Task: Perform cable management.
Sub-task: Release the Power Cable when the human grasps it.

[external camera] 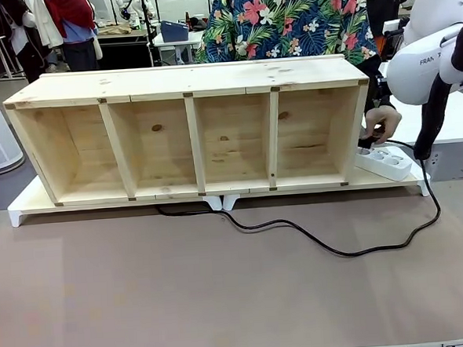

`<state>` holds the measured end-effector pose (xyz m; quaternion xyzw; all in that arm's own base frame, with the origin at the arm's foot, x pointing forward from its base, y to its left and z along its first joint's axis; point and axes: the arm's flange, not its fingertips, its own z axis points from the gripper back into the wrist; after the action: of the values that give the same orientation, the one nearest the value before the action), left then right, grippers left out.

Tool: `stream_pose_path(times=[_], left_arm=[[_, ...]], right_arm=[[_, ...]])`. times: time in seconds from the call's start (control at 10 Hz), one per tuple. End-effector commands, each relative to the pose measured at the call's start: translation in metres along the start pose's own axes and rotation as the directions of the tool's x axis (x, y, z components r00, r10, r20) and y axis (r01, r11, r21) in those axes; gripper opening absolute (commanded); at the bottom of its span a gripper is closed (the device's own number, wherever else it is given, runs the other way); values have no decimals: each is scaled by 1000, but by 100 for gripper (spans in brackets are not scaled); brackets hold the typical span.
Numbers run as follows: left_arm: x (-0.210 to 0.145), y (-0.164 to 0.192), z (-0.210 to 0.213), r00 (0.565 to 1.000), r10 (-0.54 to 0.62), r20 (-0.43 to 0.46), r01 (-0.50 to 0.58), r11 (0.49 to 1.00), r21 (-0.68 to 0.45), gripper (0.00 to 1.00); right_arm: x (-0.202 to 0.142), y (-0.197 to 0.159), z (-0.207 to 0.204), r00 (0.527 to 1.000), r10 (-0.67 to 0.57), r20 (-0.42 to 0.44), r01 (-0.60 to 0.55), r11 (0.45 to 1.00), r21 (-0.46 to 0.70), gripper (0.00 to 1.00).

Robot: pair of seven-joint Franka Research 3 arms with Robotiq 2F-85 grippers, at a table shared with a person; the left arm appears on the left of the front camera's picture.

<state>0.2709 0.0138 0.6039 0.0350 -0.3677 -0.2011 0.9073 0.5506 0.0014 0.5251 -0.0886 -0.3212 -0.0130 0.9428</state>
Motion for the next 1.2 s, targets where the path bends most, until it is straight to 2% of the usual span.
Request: stream_pose_path(times=[0.0, 1.1], left_arm=[[1, 0, 0, 1000, 12, 4, -12, 1000, 0, 100], [1, 0, 0, 1000, 12, 4, -12, 1000, 0, 100]], right_arm=[[-1, 0, 0, 1000, -1, -8, 1, 1000, -2, 100], [-1, 0, 0, 1000, -1, -8, 1, 1000, -2, 100]])
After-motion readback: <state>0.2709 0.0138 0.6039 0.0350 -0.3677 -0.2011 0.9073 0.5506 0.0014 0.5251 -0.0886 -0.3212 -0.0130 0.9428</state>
